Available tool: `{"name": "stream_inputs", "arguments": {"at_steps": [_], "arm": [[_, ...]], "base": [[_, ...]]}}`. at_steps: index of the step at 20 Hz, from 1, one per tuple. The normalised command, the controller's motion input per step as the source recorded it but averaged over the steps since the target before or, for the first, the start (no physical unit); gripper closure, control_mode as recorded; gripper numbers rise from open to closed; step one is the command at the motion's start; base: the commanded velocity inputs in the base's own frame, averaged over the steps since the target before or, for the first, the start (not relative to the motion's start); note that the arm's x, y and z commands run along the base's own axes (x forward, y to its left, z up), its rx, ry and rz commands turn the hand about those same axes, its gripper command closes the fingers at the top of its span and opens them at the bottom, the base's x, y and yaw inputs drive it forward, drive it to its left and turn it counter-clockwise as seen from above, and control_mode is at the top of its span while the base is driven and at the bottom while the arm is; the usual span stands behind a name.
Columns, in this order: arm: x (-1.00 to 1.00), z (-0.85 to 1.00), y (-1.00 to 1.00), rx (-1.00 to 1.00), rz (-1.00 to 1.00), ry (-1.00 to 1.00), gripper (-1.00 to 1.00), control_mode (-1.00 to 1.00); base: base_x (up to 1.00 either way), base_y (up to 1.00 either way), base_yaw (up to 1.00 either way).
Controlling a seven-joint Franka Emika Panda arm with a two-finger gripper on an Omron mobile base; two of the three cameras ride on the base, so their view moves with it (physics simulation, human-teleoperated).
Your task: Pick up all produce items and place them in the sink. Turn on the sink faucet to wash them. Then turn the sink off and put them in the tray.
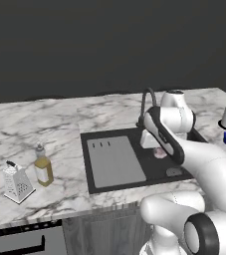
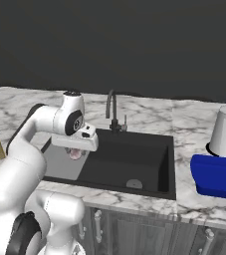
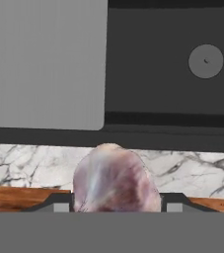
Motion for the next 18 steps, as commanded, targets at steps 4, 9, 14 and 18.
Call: {"name": "stream_inputs", "arguments": {"at_steps": [4, 9, 14, 18], "arm": [[0.0, 0.0, -0.19, 0.0, 0.0, 0.0, 1.0, -1.0], [0.0, 0.0, 0.0, 0.0, 0.0, 0.0, 1.0, -1.0], [0.0, 0.0, -0.05, 0.0, 0.0, 0.0, 1.0, -1.0], [-0.01, -0.01, -0.03, 0.0, 0.0, 0.0, 1.0, -1.0]], "base": [[0.0, 0.0, 0.0], [0.0, 0.0, 0.0], [0.0, 0.0, 0.0], [0.0, 0.0, 0.0]]}}
